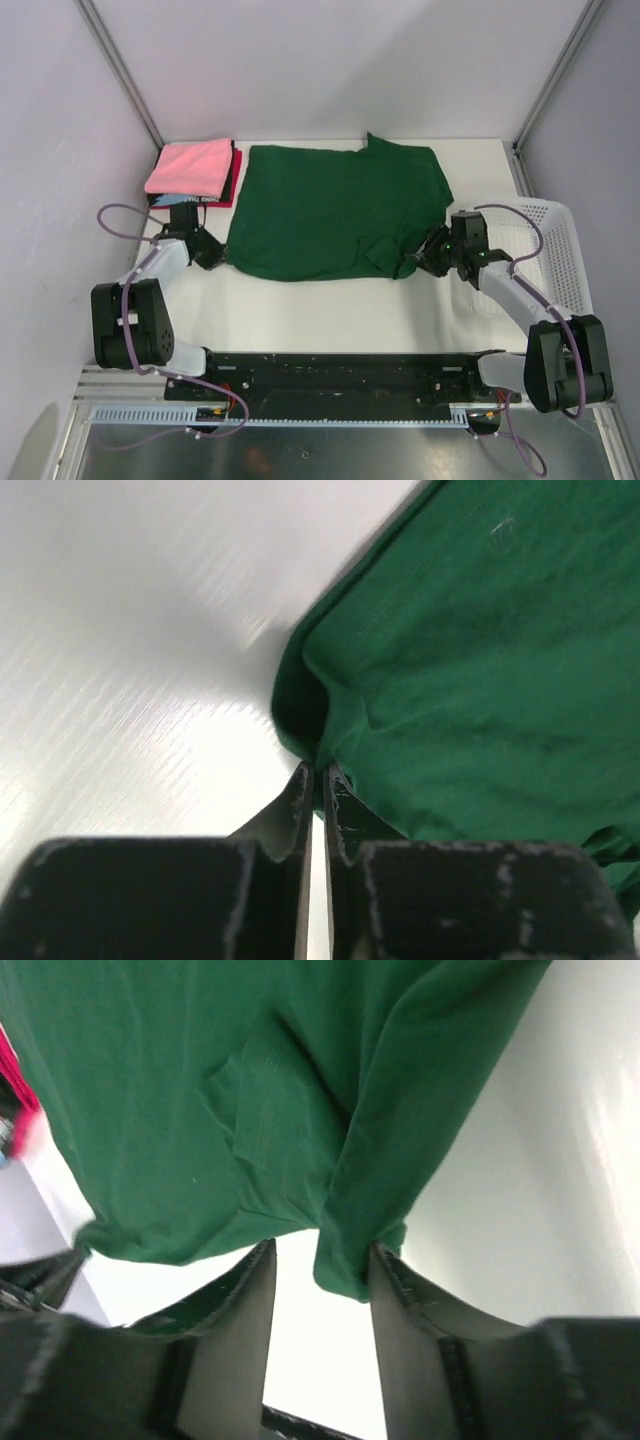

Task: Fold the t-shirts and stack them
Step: Flatten out the tshirt, then grap the side of the flattened tshirt closest away from the robot with both arms

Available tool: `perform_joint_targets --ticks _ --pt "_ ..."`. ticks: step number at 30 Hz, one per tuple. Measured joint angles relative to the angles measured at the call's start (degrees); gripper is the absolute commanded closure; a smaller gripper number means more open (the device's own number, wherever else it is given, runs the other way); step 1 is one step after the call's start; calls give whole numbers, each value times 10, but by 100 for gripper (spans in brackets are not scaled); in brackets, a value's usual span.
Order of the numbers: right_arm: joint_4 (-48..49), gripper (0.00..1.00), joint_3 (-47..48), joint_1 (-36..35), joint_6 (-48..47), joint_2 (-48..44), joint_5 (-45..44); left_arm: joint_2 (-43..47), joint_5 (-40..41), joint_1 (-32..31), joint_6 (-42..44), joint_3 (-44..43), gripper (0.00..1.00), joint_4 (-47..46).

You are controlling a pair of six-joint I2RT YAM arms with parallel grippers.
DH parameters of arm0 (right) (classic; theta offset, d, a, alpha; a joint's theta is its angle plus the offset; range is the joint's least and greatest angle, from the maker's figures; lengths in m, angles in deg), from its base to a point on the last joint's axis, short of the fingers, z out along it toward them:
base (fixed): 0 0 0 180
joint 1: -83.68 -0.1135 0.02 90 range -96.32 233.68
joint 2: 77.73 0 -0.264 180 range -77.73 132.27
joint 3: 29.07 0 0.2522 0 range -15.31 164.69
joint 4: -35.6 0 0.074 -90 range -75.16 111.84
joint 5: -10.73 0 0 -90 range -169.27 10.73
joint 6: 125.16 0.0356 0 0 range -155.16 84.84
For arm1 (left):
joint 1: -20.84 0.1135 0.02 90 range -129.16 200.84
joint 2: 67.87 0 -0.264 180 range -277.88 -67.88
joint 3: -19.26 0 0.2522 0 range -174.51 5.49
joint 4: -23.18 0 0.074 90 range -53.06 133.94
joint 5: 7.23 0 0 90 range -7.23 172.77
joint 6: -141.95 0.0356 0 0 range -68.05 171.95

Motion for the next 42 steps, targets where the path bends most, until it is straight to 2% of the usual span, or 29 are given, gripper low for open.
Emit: perform_joint_targets --ticks 2,5,8,17,25,32,42 --pt "-20 45 -3 -21 -4 -12 -2 9 -1 0 0 23 77 3" --pt "-43 41 -2 -52 -16 -51 -20 33 0 1 3 28 71 1" --pt "-71 41 12 -84 -36 -75 -57 69 0 2 8 27 69 -8" --pt "-146 38 114 -184 -93 -9 -202 113 34 3 32 16 71 0" --pt "-152 39 129 -193 -107 71 -230 81 54 -12 37 16 77 2" --pt "-158 39 129 -213 -108 98 -240 42 88 -24 27 33 70 8" --pt "-155 39 101 -219 -108 98 -240 42 147 -24 -14 58 68 28"
